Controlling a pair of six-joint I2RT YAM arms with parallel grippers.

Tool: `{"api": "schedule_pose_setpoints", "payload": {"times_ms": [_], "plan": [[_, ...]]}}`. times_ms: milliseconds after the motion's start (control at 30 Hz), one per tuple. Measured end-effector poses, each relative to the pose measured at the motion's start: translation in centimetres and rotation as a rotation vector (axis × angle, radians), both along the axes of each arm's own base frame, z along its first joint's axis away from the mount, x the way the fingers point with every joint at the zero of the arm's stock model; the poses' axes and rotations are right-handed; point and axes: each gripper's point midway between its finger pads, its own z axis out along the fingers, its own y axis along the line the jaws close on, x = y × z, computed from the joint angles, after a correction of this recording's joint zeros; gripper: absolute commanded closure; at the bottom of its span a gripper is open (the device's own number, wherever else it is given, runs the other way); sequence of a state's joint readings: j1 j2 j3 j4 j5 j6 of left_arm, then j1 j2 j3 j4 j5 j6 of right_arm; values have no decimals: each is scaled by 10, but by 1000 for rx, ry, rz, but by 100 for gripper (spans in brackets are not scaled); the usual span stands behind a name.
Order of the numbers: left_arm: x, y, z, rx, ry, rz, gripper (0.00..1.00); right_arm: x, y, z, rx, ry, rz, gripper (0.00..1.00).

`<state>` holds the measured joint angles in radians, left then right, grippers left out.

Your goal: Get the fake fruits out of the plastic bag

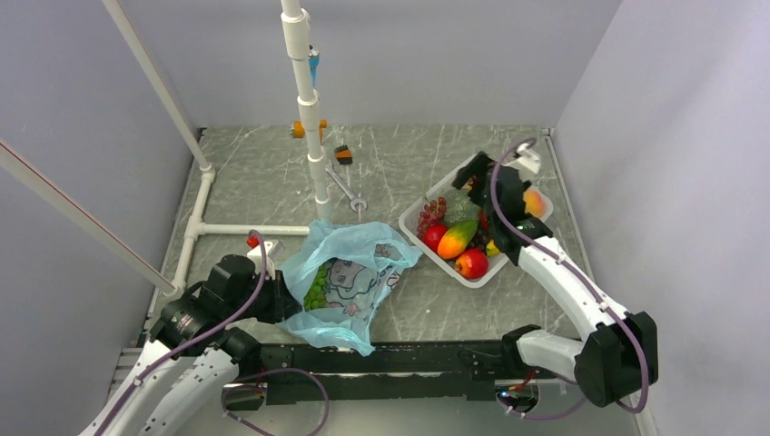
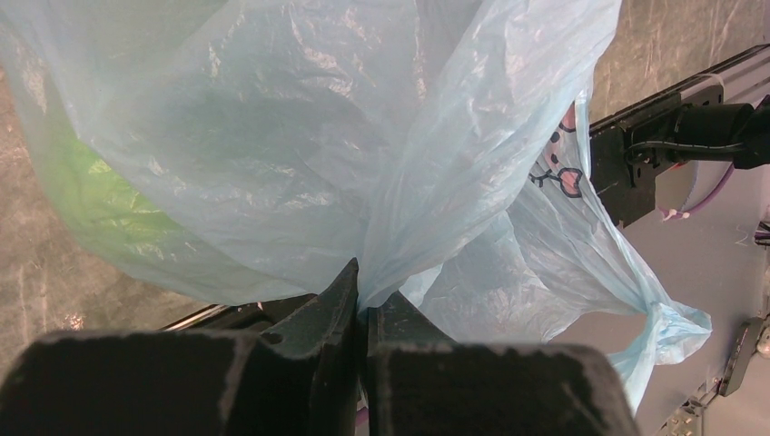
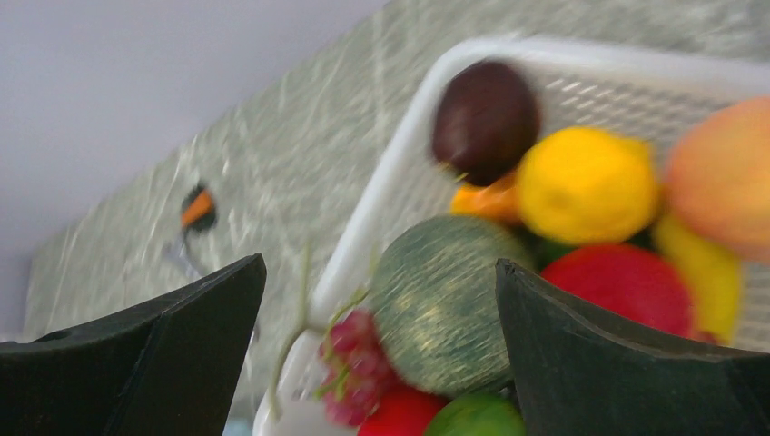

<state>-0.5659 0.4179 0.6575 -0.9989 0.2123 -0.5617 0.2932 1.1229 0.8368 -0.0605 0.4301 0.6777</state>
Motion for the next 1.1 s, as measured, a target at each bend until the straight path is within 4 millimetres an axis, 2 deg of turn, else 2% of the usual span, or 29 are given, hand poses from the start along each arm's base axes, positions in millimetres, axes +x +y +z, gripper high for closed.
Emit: {"api": "schedule_pose_setpoints", "payload": {"times_ms": [100,233,367,467,533,633,800,867,900,967,1033,1100], "plan": [[0,0,0,-1,-2,0,89,-6,50,-9,-27,31,161,1],[0,0,0,-1,-2,0,89,-24,105,-15,-58,48,354,1],[0,0,1,-2,-3,1,89,-44,144,-12,-62,35,533,1],[0,0,1,-2,-3,1,89,-66,172,-6,-74,-3,694,1],[0,0,1,-2,-4,0,89,-91,193,-2,-92,-38,829,4],[0,0,1,-2,-4,0,89,-134,220,10,-102,-101,1020,15],[0,0,1,-2,-3,1,89,-212,261,43,-22,-243,1328,17],[0,0,1,-2,-3,1,89,-242,280,44,0,-263,1437,22],[0,0,1,-2,-3,1,89,-257,290,40,1,-260,1489,25],[0,0,1,-3,-2,3,89,-284,313,18,-28,-206,1586,34],[0,0,0,-2,-2,4,89,-299,330,-12,-83,-129,1638,46],[0,0,0,-1,-3,5,89,-305,342,-42,-144,-46,1657,48]]}}
